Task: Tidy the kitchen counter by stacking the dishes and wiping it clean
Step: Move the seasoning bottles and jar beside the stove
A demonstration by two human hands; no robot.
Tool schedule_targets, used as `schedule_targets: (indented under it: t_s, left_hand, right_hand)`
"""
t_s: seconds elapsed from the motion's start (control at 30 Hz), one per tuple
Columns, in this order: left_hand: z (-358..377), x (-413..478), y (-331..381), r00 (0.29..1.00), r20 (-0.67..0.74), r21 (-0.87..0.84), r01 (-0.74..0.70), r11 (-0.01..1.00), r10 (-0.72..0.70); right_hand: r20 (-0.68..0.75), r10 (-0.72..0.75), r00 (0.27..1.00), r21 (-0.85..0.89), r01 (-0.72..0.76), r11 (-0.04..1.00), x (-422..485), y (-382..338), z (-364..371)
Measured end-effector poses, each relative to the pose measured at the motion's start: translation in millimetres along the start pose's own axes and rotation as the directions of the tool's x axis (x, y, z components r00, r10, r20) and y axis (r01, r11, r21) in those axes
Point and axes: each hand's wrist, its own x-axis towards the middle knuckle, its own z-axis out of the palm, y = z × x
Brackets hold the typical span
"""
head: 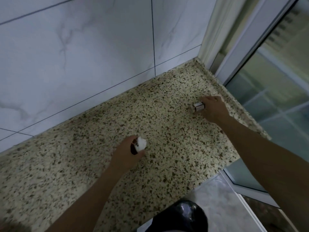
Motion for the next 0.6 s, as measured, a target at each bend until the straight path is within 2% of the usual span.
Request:
schedule_targets:
  t_s: [0.1, 0.17, 0.27, 0.33, 0.43, 0.6]
  left_hand:
    - [0, -4, 13, 1.000, -0.013, 0.003, 0.012, 1.000, -0.012]
    - [-2, -8, 15, 0.999, -0.023, 0.020, -0.033, 0.999, 0.033]
    - [-13, -15, 11, 0.993, -0.113, -0.001, -0.036, 0.999, 0.036]
    - [-21, -20, 3, 0.988, -0.155, -0.019, 0.001, 1.000, -0.004]
    - [-32, -34, -4, 0.968, -0.243, -0.075, 0.040, 0.996, -0.057]
    - [-48, -79, -19, 0.914, -0.380, -0.208, 0.063, 0.976, -0.140]
  right_hand:
    - [-0.044, -0.015, 0.999, -0.058, 0.012, 0.998, 3, 7, 13]
    - [-0.084, -0.022, 0.996, -0.034, 0.019, 0.999, -2, 8, 17]
    - [-0.098, -0.043, 0.994, 0.020, 0.045, 0.999, -8, 5, 16]
    - [-0.095, -0.017, 0.995, 0.155, 0.032, 0.987, -11, -3, 14]
    - [-0.125, -0.018, 0.992, 0.397, 0.067, 0.916, -20, -30, 7]
    - [-0.117, -0.167, 0.979, 0.575, 0.204, 0.792, -42, -102, -14]
